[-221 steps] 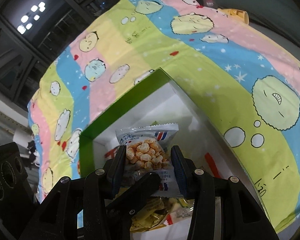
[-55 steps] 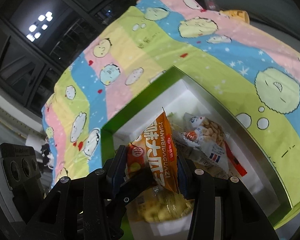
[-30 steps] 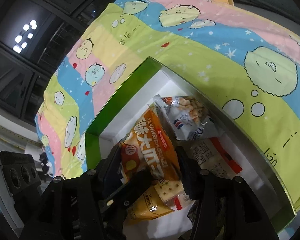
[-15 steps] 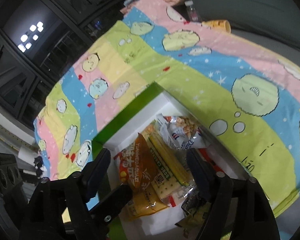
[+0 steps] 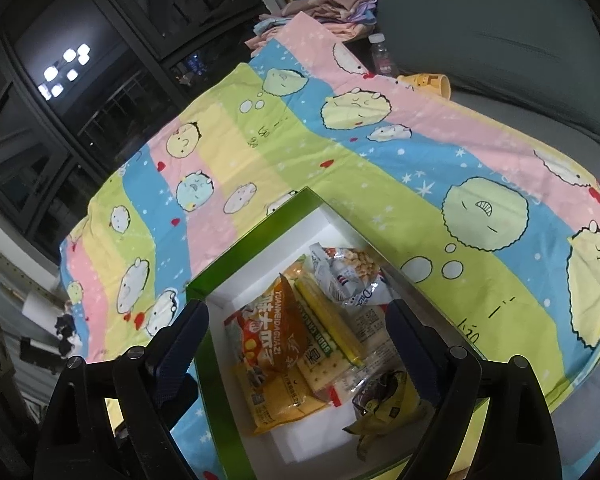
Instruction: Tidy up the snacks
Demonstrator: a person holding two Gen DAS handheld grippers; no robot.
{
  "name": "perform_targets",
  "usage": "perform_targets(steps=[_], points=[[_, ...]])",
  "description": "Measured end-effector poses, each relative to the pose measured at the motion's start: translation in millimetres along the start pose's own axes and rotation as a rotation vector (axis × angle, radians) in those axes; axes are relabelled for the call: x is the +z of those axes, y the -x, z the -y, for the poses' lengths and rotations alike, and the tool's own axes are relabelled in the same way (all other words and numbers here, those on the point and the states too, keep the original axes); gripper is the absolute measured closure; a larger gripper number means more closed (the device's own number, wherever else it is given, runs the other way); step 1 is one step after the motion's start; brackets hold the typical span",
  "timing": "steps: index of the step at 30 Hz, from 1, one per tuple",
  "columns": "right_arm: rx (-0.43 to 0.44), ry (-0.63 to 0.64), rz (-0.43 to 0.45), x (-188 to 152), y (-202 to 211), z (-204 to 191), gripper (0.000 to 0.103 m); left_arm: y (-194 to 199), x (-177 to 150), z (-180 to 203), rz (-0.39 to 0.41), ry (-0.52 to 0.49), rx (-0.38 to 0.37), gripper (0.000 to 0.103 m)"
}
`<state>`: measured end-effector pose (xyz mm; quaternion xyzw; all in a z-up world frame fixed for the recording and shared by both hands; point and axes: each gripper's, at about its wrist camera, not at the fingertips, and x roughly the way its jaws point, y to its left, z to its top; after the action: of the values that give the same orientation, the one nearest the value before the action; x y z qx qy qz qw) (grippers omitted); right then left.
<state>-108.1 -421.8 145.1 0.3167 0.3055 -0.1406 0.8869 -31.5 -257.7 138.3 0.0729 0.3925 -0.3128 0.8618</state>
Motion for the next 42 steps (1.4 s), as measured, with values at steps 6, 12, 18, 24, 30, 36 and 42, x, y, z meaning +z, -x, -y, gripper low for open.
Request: perform_targets(steps=[6,12,18,24,30,36,42], points=[[-0.027,-0.007,0.003,-1,0,2,0.013,-7,-3,-9,-0.024,0.059,-0.014,0.001],[-0.031,-0.017,-0.001,-1,-1,5,0.013,-7,-5,-6,-0.025,0.051,0.003,0.001],[-0.019,-0.011,0.005,-1,2,3,0.013,-8,-7,-7,-0.039,0.064,-0.006,0.001],[-0.040,-0.012,0.002,0,1,4,0.013,-7,-7,-8,-0.037,0.067,-0.008,0.001],[-0.041,-0.013,-0.006,0,0,7,0.013,-7,-8,-6,-0.040,0.059,0.009,0.001],[-0.047,-0.016,-0.023,0,-5,9,0.013,-7,-12,-5,-0.043,0.059,0.020,0.001],[-0.057,-0.016,-0.025,-1,-6,9,0.013,-9,-14,-6,-0.052,0.053,0.023,0.001]])
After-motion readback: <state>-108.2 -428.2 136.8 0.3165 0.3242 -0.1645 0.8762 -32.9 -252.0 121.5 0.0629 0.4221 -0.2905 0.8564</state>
